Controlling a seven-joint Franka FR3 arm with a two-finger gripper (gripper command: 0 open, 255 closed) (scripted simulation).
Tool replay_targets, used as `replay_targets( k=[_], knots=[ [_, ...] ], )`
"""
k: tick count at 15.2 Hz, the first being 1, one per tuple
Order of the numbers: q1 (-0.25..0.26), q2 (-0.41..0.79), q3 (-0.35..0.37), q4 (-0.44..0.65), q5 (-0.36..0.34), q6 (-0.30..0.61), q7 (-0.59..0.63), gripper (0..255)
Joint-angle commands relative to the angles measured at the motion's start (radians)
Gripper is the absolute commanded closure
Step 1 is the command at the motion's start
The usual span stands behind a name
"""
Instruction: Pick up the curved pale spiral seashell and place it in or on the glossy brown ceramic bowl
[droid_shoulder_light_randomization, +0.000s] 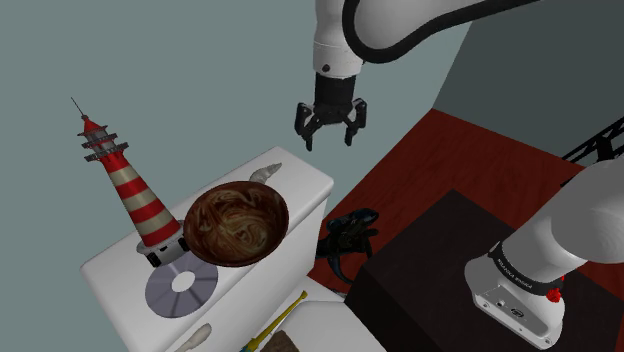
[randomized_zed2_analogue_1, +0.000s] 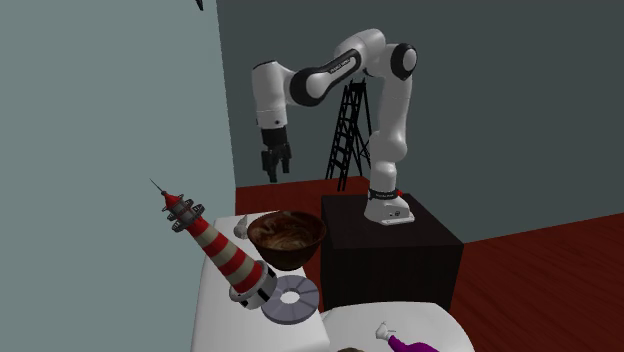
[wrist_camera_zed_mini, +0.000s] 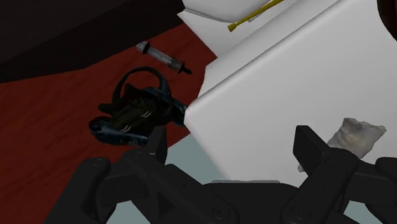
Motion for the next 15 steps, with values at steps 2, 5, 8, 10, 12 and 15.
replay_targets(
  k=[2,5,8,10,12,15],
  knots=[
    [0.008,0.119,0.023,0.070,-0.028,0.039,0.106,0],
    [0.032,0.245,0.032,0.158,-0.066,0.068,0.211,0],
    [0.067,0.371,0.028,0.259,-0.105,0.086,0.307,0],
    [0.095,0.454,0.018,0.335,-0.127,0.093,0.364,0],
    [0.123,0.526,0.006,0.405,-0.143,0.094,0.409,0],
    [0.129,0.541,0.002,0.385,-0.150,0.129,0.414,0]
  ],
)
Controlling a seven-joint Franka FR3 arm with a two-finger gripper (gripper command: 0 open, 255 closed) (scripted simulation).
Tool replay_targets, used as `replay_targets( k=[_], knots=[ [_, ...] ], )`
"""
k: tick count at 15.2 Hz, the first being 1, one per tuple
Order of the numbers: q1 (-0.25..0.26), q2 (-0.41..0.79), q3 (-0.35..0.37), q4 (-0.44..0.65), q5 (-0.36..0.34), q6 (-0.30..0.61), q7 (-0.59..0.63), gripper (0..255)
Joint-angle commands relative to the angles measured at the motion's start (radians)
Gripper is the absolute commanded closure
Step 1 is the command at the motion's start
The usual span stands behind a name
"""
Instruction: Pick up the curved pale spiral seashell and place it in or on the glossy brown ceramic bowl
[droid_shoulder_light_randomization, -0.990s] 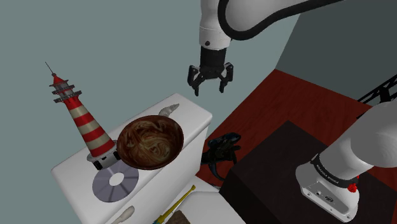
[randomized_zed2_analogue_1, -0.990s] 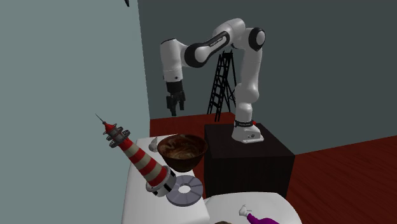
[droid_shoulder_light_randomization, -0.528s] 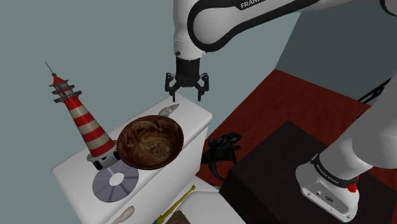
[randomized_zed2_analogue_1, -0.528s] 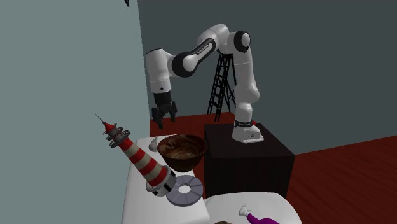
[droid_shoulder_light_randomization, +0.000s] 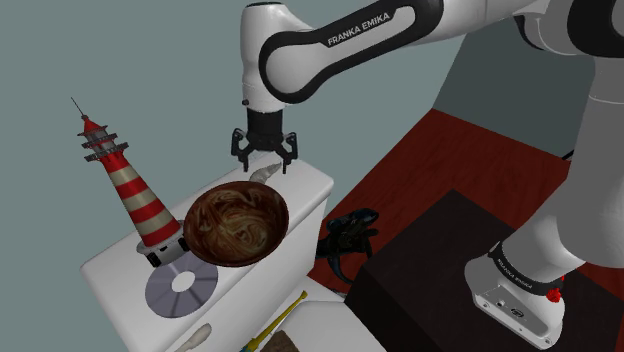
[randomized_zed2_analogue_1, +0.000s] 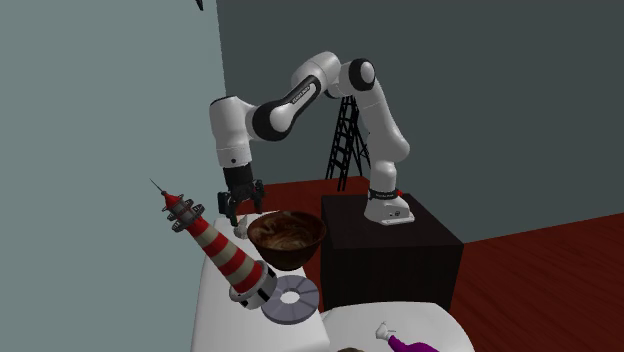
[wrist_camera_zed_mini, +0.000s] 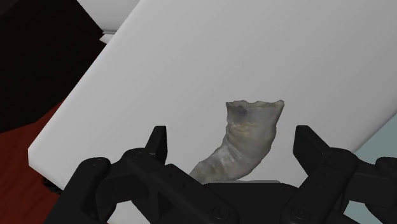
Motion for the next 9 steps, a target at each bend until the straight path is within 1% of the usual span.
replay_targets(
  k=[1,5,9],
  knots=[
    [0.005,0.012,-0.003,-0.008,-0.005,0.021,0.006,0],
    [0.012,0.033,-0.007,-0.029,-0.014,0.061,0.012,0],
    [0.012,0.033,-0.007,-0.029,-0.014,0.061,0.012,0]
  ],
)
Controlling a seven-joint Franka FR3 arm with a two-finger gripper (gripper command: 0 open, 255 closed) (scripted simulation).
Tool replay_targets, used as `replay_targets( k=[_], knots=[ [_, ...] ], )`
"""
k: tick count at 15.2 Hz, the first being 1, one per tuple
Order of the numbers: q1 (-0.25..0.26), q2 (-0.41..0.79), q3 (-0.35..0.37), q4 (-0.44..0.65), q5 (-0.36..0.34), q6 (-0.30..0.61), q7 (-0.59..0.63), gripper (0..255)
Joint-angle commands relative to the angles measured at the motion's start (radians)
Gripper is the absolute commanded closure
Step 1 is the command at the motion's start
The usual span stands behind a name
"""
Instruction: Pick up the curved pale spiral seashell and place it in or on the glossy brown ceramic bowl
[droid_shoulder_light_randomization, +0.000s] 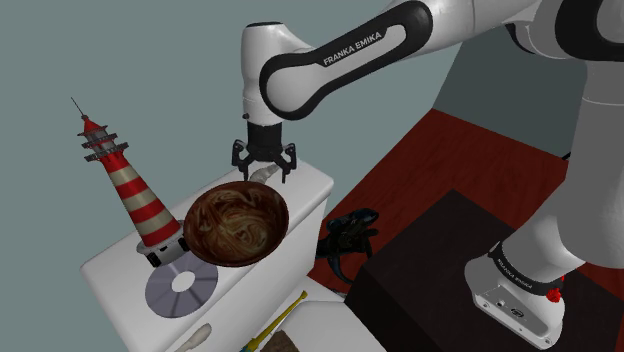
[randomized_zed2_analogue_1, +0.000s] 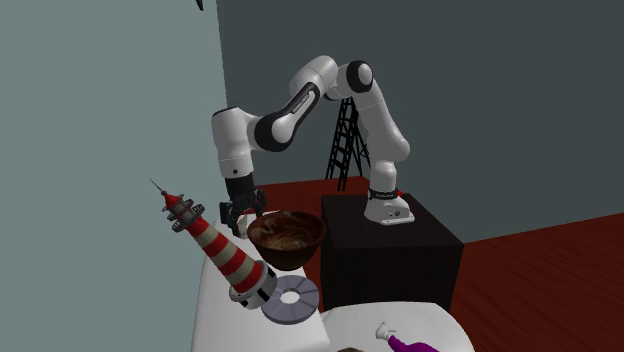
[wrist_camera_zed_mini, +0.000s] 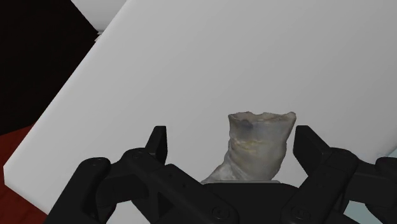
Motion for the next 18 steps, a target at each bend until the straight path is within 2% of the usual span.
replay_targets(
  k=[1,3,4,13,18],
  knots=[
    [0.000,0.000,0.000,0.000,0.000,0.001,0.000,0],
    [0.000,0.000,0.000,0.000,0.000,0.000,0.000,0],
    [0.000,0.000,0.000,0.000,0.000,0.000,0.000,255],
    [0.000,0.000,0.000,0.000,0.000,0.001,0.000,255],
    [-0.006,-0.032,0.009,0.024,0.014,-0.054,-0.002,255]
  ],
)
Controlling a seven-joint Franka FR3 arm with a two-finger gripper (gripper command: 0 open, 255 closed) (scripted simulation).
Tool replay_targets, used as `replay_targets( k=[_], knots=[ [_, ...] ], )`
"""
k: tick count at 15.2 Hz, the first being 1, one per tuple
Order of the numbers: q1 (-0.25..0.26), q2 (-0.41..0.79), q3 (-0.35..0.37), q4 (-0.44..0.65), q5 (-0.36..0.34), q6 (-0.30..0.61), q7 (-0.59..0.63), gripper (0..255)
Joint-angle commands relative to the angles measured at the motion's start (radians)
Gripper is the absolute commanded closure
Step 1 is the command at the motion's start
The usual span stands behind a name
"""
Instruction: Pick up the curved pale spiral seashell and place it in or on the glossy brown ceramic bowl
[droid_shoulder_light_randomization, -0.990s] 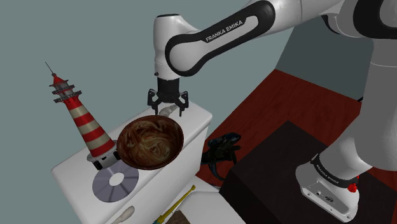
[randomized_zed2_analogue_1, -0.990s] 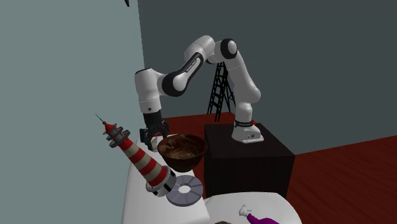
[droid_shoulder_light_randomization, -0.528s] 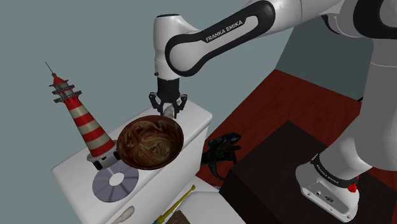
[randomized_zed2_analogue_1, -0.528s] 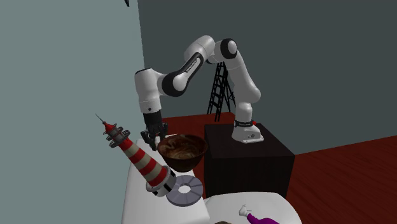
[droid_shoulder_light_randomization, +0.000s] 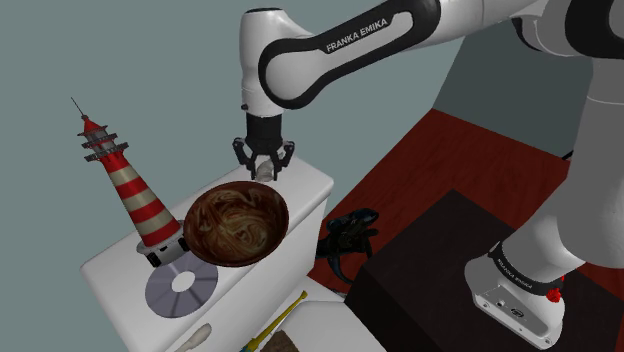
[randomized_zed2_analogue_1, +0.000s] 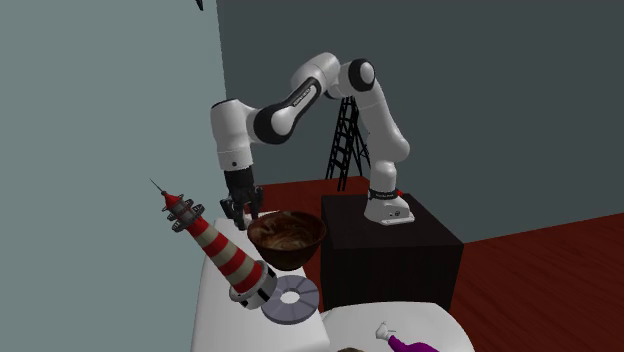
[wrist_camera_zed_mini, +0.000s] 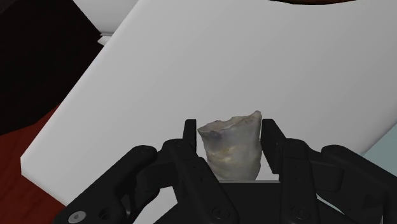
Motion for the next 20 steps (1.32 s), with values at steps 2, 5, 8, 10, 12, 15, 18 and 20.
replay_targets(
  k=[2,5,8,10,12,15,18,20],
  knots=[
    [-0.004,-0.019,0.005,0.016,0.009,-0.034,-0.001,255],
    [-0.007,-0.036,0.009,0.035,0.016,-0.068,-0.002,255],
    [-0.009,-0.050,0.013,0.056,0.022,-0.103,-0.001,255],
    [-0.010,-0.059,0.015,0.072,0.026,-0.126,-0.001,255],
    [-0.011,-0.067,0.017,0.088,0.030,-0.150,0.000,255],
    [-0.012,-0.078,0.020,0.115,0.034,-0.186,0.001,255],
    [-0.012,-0.087,0.022,0.144,0.038,-0.222,0.003,255],
    [-0.012,-0.091,0.023,0.165,0.040,-0.247,0.005,255]
  ],
)
